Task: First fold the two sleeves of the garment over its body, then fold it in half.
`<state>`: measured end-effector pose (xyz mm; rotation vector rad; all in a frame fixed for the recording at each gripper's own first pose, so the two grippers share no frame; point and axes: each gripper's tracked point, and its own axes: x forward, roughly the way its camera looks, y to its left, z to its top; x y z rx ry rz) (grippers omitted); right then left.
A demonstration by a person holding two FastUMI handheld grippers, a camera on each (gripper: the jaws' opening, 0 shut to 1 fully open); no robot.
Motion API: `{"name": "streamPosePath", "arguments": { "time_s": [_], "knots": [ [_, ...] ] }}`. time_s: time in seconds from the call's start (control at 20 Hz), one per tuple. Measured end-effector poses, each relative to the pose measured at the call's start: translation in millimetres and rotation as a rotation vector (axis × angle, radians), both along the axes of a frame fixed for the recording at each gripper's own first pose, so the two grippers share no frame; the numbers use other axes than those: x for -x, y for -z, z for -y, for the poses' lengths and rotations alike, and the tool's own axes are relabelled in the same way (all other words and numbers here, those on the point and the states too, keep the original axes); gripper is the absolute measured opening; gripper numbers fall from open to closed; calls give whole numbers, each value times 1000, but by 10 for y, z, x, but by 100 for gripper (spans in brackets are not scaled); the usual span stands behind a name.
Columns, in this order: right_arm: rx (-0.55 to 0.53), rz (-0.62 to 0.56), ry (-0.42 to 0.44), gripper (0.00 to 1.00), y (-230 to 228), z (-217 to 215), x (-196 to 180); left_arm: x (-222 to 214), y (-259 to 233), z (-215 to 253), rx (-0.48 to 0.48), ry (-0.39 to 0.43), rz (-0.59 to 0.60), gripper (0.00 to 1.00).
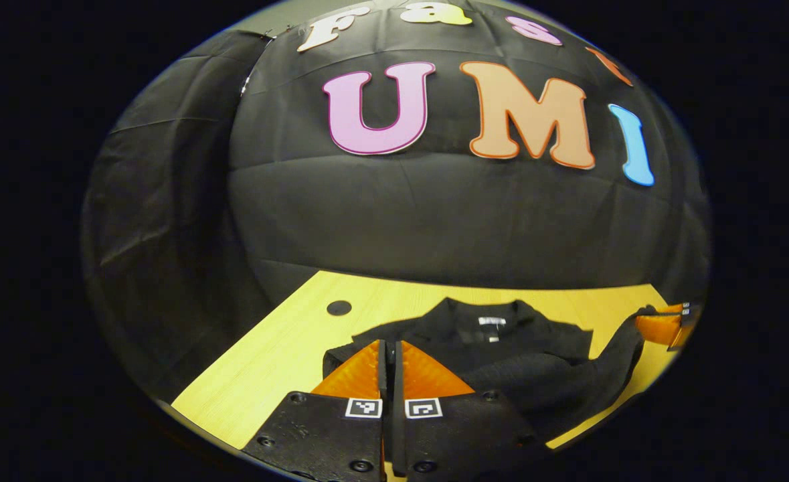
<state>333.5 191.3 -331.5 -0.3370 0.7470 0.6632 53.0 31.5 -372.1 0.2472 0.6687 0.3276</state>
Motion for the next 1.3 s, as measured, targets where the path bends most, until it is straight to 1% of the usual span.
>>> {"name": "streamPosePath", "arguments": {
  "time_s": [0.15,0.25,0.35,0.5,0.6,0.7,0.75,0.8,0.9,0.95,1.0,1.05,1.15,1.2,1.25,1.3],
  "knots": [
    [-12,-15,23,8,192,-178,-477,-419,182,-126,-10,-30,8,0],
    [-37,-39,53,8,288,-272,-789,-599,382,-202,-26,-35,-15,0],
    [-33,-58,74,8,506,-307,-1008,-707,609,-238,-45,-28,-45,0],
    [-32,-84,92,8,713,-273,-1116,-745,883,-259,-81,-15,-83,0],
    [-46,-90,96,8,732,-256,-1130,-816,893,-243,-76,-9,-60,0],
    [-69,-84,96,8,688,-255,-1153,-977,791,-185,-70,12,-13,0],
    [-79,-86,99,8,668,-251,-1159,-1056,686,-121,-70,43,11,7],
    [-80,-83,102,26,635,-232,-1161,-1094,582,-63,-77,75,26,17],
    [-73,-87,119,62,521,-149,-1195,-1198,341,-51,-127,104,64,72],
    [-76,-91,127,80,477,-85,-1174,-1171,122,-15,-133,109,88,99],
    [-91,-84,131,98,320,-47,-1124,-1163,-78,14,-126,109,121,92],
    [-114,-52,141,99,119,-13,-1118,-1149,-300,58,-114,101,163,92],
    [-155,50,130,98,-375,63,-1028,-1088,-816,170,-75,86,261,93],
    [-166,107,124,99,-674,116,-927,-1028,-1071,271,-51,96,310,93],
    [-187,160,110,98,-978,147,-795,-937,-1365,378,-36,114,365,97],
    [-210,210,100,100,-1262,165,-632,-836,-1648,461,-36,137,413,94]
  ]
}}
